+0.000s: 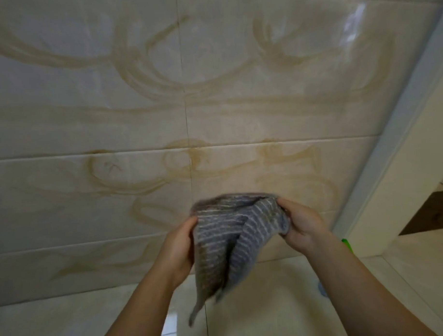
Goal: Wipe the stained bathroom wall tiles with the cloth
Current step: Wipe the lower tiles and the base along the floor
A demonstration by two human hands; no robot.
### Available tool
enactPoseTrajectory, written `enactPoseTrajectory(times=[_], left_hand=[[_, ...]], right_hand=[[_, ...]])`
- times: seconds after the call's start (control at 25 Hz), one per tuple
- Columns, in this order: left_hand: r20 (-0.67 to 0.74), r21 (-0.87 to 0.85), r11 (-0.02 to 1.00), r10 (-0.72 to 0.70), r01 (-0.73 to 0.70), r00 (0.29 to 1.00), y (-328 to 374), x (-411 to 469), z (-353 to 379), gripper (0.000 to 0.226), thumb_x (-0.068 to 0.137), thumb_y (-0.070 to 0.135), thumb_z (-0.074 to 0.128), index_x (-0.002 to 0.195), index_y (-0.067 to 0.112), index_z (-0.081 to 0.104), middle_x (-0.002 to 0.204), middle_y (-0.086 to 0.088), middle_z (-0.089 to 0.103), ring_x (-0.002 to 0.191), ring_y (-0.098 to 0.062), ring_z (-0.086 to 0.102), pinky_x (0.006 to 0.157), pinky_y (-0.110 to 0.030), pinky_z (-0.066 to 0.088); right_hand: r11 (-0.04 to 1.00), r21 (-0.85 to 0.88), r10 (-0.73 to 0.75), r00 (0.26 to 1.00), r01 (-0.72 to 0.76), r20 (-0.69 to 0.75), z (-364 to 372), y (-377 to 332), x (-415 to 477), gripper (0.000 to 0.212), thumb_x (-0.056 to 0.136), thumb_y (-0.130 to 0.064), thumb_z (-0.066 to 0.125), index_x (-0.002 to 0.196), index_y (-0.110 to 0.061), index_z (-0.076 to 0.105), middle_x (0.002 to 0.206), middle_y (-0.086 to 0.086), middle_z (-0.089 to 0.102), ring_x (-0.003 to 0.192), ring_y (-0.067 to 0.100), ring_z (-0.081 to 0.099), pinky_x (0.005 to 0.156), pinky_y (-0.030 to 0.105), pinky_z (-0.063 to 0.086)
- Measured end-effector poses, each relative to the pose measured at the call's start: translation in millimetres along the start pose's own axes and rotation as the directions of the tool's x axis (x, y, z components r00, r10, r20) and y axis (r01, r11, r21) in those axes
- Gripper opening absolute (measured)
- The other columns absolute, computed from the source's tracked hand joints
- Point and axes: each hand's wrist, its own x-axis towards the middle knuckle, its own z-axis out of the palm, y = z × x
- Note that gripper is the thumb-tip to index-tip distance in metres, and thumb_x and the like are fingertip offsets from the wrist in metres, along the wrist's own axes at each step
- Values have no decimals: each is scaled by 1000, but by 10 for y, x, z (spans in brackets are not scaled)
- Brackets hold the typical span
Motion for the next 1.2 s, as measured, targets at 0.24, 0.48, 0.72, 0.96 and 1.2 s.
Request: enactPoseTrajectory(times=[0.24, 0.48, 0.72, 0.96, 1.2], left_hand=[[217, -490, 834, -164, 253, 962, 95, 57, -355, 43, 99, 29, 44, 114, -4, 67, 111, -23, 69, 95, -34, 71, 77, -49, 60], [109, -338, 938, -39, 74, 993, 154, 55, -557, 94, 73, -22, 55, 148, 33, 37, 113, -27, 66, 85, -32, 73, 63, -44, 61], [-76, 417, 903, 148, -103, 986, 186, 42, -658, 66, 92, -15, 46, 135, 35, 55, 108, -14, 70, 99, -32, 67, 87, -43, 53], [-155, 609, 775, 324, -168, 933, 127, 88, -631, 45, 100, 0, 39, 84, 25, 72, 96, -5, 71, 75, -32, 66, 61, -43, 57], [-179, 611, 784, 273, -111, 945, 159, 63, -629, 24, 93, 7, 53, 95, 24, 70, 106, 4, 63, 99, -17, 57, 81, -30, 43]], right_hand=[[970, -25, 240, 954, -240, 181, -91, 319, -240, 85, 72, -71, 63, 116, 1, 68, 110, 24, 69, 93, 39, 70, 72, 46, 59], [862, -468, 304, 938, -195, 169, -44, 200, -185, 43, 86, -12, 68, 124, 5, 60, 118, 23, 66, 108, 37, 65, 99, 50, 50], [404, -913, -155, 979, -59, -132, -174, 129, -94, 21, 84, -12, 67, 66, -14, 56, 53, 4, 54, 48, 19, 51, 51, 26, 42], [423, -898, -266, 964, 117, 1, -161, 140, -94, 26, 99, -8, 44, 107, -26, 61, 84, 2, 62, 68, 19, 59, 53, 30, 51], [628, -774, -204, 977, 85, -58, -226, 99, 1, 25, 96, -7, 48, 107, -6, 70, 101, 8, 67, 86, 19, 61, 70, 30, 50]])
